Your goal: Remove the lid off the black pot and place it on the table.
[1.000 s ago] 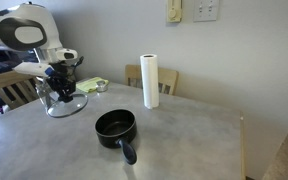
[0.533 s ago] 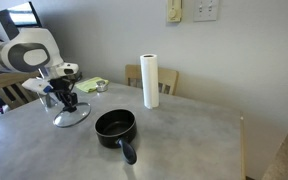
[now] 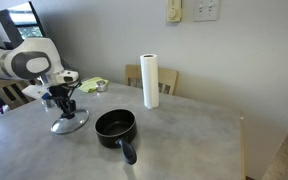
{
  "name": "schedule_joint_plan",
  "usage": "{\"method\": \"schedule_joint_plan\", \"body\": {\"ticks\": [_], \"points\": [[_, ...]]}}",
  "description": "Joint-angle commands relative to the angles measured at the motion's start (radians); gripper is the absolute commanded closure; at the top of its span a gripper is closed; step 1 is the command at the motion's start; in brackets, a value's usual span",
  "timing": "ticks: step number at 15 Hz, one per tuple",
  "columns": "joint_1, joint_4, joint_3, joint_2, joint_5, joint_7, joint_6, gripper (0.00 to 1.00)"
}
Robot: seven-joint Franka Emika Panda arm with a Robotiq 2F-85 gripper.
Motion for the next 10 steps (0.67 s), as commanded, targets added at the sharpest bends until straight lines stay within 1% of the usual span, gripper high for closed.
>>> {"method": "schedule_joint_plan", "body": {"ticks": [1, 5, 10], "points": [[0.005, -0.003, -0.012, -0.011, 0.005, 0.005, 0.000, 0.84], [-0.015, -0.010, 0.001, -0.018, 0.025, -0.039, -0.040, 0.84], [-0.038, -0.020, 0.017, -0.015, 0.071, -0.098, -0.045, 0.84]]}}
